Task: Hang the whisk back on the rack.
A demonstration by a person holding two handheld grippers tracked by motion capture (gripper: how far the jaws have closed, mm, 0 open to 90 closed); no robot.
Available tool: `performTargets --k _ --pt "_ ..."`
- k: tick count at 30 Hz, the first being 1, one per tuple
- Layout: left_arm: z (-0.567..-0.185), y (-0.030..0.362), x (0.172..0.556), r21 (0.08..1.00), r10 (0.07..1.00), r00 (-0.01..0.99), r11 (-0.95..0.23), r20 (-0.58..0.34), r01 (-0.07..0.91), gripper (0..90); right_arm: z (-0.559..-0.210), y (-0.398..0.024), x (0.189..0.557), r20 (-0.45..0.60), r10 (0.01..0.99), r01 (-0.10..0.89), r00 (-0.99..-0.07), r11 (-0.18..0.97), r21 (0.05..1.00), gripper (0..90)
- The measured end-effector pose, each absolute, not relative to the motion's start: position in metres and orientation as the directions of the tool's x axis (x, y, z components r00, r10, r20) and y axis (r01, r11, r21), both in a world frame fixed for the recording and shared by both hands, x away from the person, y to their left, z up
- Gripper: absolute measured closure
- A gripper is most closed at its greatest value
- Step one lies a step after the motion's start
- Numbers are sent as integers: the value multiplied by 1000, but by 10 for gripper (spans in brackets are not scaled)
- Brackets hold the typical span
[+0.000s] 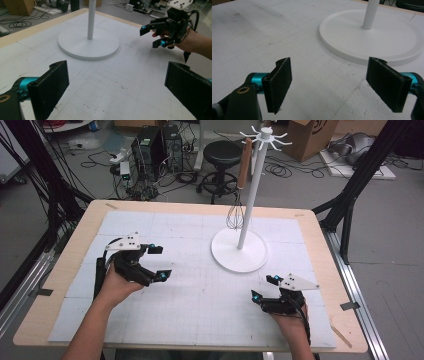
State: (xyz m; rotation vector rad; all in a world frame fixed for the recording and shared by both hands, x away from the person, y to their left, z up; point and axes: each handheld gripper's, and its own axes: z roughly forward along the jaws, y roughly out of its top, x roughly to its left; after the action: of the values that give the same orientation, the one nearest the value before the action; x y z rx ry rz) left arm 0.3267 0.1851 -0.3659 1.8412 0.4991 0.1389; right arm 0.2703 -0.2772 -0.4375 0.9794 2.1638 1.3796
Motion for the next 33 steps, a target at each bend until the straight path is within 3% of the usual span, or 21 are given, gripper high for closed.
performTargets --k 17,33 --pt "-396 196 308 936 381 911 -237 -158 261 16 -438 -275 267 35 724 348 -689 288 892 201" --pt "-405 209 308 933 426 885 -206 -186 295 16 -436 -272 267 22 718 340 -696 303 890 201"
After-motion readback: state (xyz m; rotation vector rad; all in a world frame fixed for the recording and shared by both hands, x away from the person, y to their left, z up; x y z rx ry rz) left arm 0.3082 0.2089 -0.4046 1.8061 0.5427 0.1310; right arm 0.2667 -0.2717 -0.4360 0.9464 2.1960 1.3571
